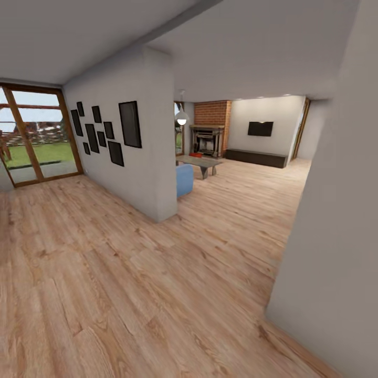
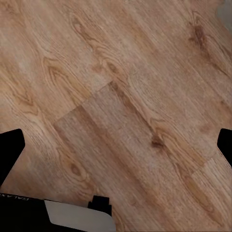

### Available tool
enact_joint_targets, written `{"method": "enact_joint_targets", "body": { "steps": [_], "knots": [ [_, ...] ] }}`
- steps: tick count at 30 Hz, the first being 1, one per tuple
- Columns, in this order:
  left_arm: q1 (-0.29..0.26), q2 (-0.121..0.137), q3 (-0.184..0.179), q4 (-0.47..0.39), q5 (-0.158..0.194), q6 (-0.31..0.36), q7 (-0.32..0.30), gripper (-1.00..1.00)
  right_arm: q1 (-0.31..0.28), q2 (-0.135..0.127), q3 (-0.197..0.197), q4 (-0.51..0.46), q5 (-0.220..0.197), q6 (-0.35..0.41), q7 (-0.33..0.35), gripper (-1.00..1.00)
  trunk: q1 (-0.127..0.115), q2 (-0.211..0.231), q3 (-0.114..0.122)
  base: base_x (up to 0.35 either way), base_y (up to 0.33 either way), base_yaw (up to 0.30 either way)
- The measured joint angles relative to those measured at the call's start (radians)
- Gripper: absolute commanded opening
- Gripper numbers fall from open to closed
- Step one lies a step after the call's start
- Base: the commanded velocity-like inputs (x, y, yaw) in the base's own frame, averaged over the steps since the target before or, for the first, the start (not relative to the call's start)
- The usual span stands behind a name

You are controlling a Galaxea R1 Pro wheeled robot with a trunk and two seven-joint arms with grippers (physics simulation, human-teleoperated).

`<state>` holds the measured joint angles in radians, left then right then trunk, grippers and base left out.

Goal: Move the two storage containers from the living room to the garage. In the garage, place one container on the floor and stack the other container on top of it (either order is fine).

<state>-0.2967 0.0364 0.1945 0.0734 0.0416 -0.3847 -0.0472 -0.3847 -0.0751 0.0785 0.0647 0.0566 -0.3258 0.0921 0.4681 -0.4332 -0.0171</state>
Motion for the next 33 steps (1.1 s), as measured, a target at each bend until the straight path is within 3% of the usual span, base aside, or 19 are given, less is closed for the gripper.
{"method": "enact_joint_targets", "body": {
  "steps": [33],
  "knots": [
    [0.0, -0.012, -0.001, 0.0, 0.0, 0.0, 0.003, 1.0, 0.0, -0.001, 0.0, -0.001, -0.001, -0.002, 0.0, 1.0, 0.0, 0.0, 0.0, 0.325, 0.0, 0.005]
  ]
}}
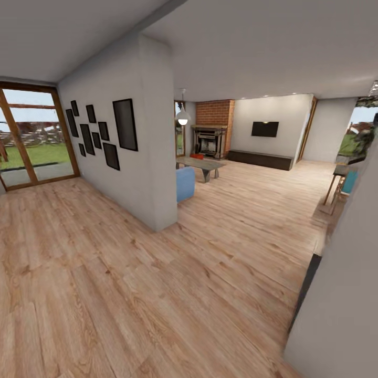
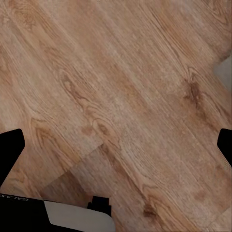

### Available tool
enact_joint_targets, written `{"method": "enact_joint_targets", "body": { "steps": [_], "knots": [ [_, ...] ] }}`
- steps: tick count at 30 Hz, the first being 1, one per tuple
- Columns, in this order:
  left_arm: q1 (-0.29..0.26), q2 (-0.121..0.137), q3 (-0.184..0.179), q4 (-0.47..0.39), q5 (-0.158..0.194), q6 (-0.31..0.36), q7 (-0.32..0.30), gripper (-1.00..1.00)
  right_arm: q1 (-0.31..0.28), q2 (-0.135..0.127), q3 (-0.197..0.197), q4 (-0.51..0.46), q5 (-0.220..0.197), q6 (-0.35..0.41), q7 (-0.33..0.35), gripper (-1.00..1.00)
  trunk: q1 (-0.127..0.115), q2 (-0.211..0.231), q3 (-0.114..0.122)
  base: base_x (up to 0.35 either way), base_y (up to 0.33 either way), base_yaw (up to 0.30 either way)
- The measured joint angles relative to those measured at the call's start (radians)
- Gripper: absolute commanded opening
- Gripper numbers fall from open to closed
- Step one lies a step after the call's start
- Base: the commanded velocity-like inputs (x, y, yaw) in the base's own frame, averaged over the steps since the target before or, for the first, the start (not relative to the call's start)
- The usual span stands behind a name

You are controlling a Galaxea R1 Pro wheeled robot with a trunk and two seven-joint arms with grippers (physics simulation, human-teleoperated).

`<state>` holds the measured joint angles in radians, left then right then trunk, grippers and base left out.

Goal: Move the two storage containers from the living room to the garage. In the garage, place one container on the floor and stack the other container on top of it (either order is fine).

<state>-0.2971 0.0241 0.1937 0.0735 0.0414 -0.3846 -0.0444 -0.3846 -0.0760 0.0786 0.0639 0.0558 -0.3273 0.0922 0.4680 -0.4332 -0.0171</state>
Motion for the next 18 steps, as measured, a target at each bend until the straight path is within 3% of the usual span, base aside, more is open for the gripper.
{"method": "enact_joint_targets", "body": {
  "steps": [18],
  "knots": [
    [0.0, 0.002, 0.001, 0.0, 0.0, 0.0, -0.001, 1.0, 0.0, 0.0, 0.0, 0.001, 0.0, 0.0, 0.0, 1.0, 0.0, 0.0, 0.0, 0.325, 0.0, 0.0]
  ]
}}
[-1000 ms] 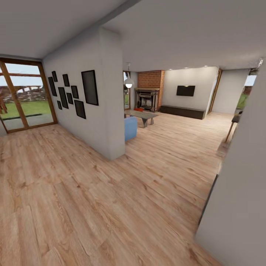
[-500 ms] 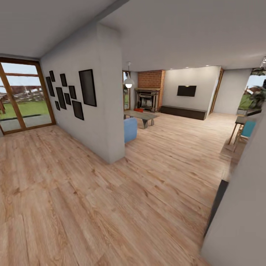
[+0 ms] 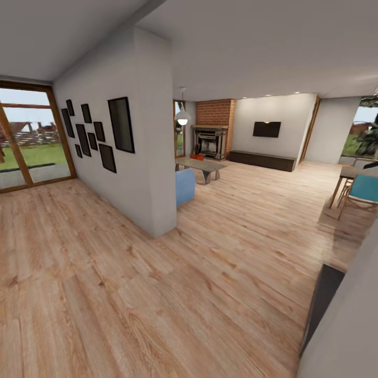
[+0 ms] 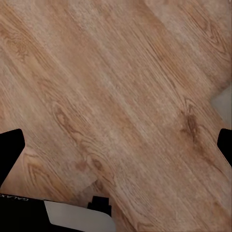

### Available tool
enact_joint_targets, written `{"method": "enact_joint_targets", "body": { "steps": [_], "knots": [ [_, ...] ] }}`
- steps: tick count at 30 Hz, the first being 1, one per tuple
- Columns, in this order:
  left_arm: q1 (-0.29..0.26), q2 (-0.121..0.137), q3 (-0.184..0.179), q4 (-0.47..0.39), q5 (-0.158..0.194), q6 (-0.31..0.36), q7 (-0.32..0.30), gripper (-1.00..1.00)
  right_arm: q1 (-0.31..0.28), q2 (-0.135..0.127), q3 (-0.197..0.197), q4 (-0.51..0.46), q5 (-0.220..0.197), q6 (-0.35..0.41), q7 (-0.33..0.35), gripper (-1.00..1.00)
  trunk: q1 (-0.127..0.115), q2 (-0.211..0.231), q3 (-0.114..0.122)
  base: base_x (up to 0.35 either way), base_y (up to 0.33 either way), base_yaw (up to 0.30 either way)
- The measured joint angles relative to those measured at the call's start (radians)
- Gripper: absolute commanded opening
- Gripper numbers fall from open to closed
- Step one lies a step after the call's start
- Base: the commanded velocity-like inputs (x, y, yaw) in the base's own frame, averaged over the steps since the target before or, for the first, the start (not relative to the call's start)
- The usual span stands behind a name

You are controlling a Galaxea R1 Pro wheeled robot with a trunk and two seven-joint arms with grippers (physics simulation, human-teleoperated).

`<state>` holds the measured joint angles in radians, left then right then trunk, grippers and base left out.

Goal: Move the two storage containers from the living room to the garage. In the garage, place one container on the floor and stack the other container on top of it (either order is fine).

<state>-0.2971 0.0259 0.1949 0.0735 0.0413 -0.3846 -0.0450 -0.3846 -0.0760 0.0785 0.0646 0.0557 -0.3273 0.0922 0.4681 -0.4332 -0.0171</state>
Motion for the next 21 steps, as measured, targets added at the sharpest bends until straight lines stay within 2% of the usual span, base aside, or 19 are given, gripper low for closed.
{"method": "enact_joint_targets", "body": {
  "steps": [21],
  "knots": [
    [0.0, 0.001, 0.0, 0.0, 0.0, 0.0, 0.001, 1.0, 0.0, 0.0, 0.0, 0.0, 0.0, 0.0, 0.0, 1.0, 0.0, 0.0, 0.0, 0.325, 0.0, 0.0]
  ]
}}
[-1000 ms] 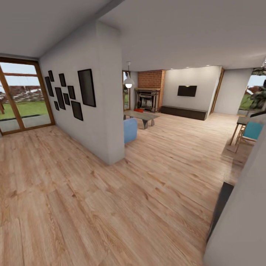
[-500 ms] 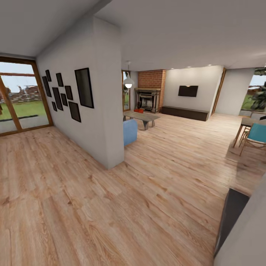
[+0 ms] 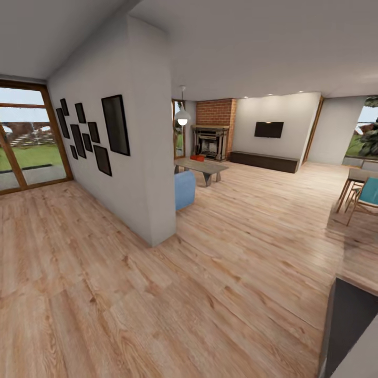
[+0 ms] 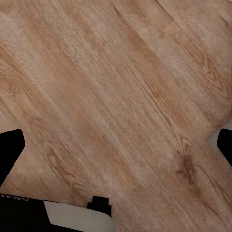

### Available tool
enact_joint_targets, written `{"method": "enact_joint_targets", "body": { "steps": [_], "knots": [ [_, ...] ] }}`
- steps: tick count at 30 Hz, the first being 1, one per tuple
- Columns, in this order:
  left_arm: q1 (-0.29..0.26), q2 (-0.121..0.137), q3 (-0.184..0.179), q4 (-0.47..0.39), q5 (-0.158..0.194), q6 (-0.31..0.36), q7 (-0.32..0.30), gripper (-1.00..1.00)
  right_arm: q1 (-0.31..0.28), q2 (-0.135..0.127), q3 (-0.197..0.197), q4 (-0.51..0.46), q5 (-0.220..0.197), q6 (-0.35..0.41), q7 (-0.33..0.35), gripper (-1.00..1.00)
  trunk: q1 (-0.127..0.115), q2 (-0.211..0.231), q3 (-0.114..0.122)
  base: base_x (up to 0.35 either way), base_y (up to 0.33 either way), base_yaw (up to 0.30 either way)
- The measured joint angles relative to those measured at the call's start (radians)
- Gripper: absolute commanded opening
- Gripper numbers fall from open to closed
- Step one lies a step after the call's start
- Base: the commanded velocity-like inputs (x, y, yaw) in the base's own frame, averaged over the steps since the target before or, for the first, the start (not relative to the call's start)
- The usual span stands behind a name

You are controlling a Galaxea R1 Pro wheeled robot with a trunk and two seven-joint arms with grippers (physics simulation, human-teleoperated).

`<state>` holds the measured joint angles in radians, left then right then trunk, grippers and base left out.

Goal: Move the two storage containers from the living room to the garage. In the garage, place one container on the floor and stack the other container on top of it (either order is fine).

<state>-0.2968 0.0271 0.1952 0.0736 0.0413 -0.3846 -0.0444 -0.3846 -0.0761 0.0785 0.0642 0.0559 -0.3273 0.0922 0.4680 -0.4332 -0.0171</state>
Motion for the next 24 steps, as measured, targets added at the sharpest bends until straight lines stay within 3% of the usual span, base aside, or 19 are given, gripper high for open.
{"method": "enact_joint_targets", "body": {
  "steps": [19, 24],
  "knots": [
    [0.0, -0.001, 0.002, 0.0, 0.0, 0.0, 0.022, 1.0, 0.0, 0.001, 0.0, 0.0, 0.001, 0.0, 0.0, 1.0, 0.0, 0.0, 0.0, 0.325, 0.0, -0.001],
    [0.0, -0.001, 0.002, 0.0, 0.0, 0.0, 0.022, 1.0, 0.0, 0.0, 0.0, 0.0, 0.001, 0.0, 0.0, 1.0, 0.0, 0.0, 0.001, 0.326, 0.0, -0.153]
  ]
}}
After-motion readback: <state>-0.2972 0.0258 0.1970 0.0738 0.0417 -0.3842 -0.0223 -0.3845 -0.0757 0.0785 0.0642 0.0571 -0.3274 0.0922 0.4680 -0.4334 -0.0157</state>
